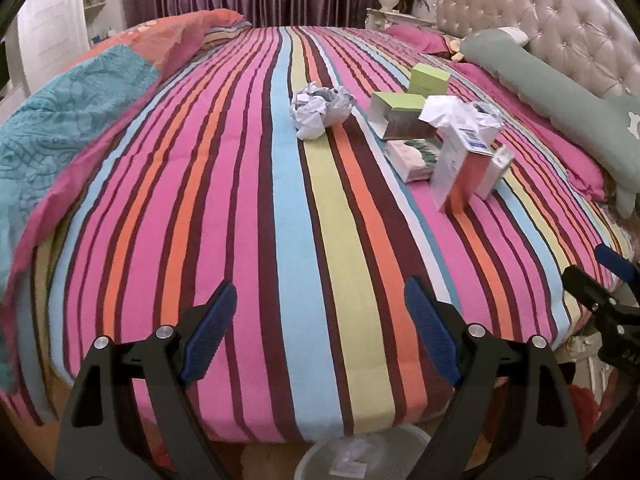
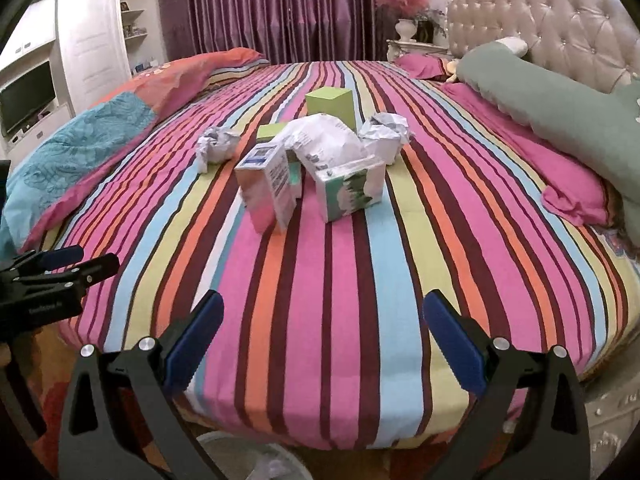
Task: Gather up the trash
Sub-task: 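Move both grippers back toward the trash on the bed, then grasp the crumpled paper with the left gripper while the right grasps the green tissue pack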
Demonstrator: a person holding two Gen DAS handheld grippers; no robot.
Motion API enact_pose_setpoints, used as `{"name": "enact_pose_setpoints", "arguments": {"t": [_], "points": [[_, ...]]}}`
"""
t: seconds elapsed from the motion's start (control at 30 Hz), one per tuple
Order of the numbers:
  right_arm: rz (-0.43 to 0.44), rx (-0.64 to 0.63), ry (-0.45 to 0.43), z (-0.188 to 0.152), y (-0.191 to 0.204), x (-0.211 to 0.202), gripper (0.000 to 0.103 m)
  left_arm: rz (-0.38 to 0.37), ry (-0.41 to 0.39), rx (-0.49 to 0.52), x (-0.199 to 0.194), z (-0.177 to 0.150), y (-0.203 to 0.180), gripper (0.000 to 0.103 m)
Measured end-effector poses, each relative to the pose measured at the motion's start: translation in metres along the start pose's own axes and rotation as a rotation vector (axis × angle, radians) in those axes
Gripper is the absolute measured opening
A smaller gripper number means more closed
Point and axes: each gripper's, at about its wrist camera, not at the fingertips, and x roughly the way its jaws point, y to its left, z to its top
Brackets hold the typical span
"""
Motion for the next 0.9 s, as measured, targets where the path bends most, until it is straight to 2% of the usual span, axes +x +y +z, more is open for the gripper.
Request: {"name": "enact_pose_setpoints", "arguments": {"t": [0.4,0.9], "points": [[0.003,-0.028,0.008,0.041,-0.02,0.047,0.096,0.022,0.018,-0.026,0.055,0.059,0.017,0.083],[0.085,-0.055,0.071,0.056,-0.037,0.099,0.096,0.041,0.009,-0.009,0.111,0.117,0.015,0.083]]}}
